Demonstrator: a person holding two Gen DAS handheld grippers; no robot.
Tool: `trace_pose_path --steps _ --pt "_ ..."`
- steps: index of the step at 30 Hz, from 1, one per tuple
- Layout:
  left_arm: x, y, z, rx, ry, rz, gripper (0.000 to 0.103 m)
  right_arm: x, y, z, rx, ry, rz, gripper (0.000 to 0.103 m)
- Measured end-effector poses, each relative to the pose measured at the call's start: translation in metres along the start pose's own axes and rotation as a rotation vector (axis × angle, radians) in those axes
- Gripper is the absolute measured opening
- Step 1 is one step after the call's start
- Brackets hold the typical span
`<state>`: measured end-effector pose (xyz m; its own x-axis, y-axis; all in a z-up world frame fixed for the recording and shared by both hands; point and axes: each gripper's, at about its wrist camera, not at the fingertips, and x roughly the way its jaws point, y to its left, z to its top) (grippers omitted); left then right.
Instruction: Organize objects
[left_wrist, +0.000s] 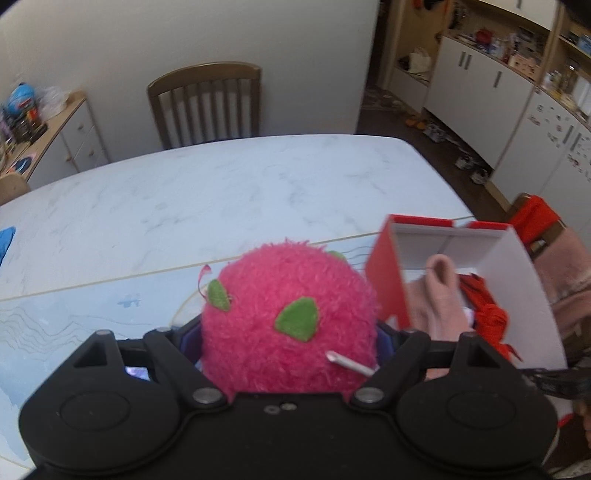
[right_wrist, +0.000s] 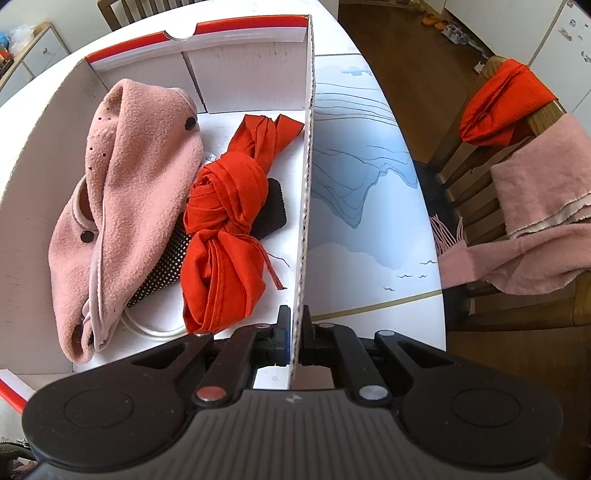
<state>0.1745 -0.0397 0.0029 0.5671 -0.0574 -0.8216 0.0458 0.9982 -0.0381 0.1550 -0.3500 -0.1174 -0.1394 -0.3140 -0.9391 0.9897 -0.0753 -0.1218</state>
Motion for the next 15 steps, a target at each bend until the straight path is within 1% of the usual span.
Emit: trace_pose_path --steps 7,10,15 --pt "-0.008 -0.056 0.010 0.090 -0.012 -0.073 0.083 -0.003 -0.004 0.001 0.003 -0.011 0.004 0.003" --pt "-0.002 -0.084 0.011 0.132 -0.009 -0.108 0.083 -0.003 -0.006 0.001 0.004 -0.009 0.005 0.003" --pt "0.015 -0.138 0.016 0.220 0.002 -0.161 0.083 -0.007 -0.006 0.003 -0.009 -0.029 0.003 0.003"
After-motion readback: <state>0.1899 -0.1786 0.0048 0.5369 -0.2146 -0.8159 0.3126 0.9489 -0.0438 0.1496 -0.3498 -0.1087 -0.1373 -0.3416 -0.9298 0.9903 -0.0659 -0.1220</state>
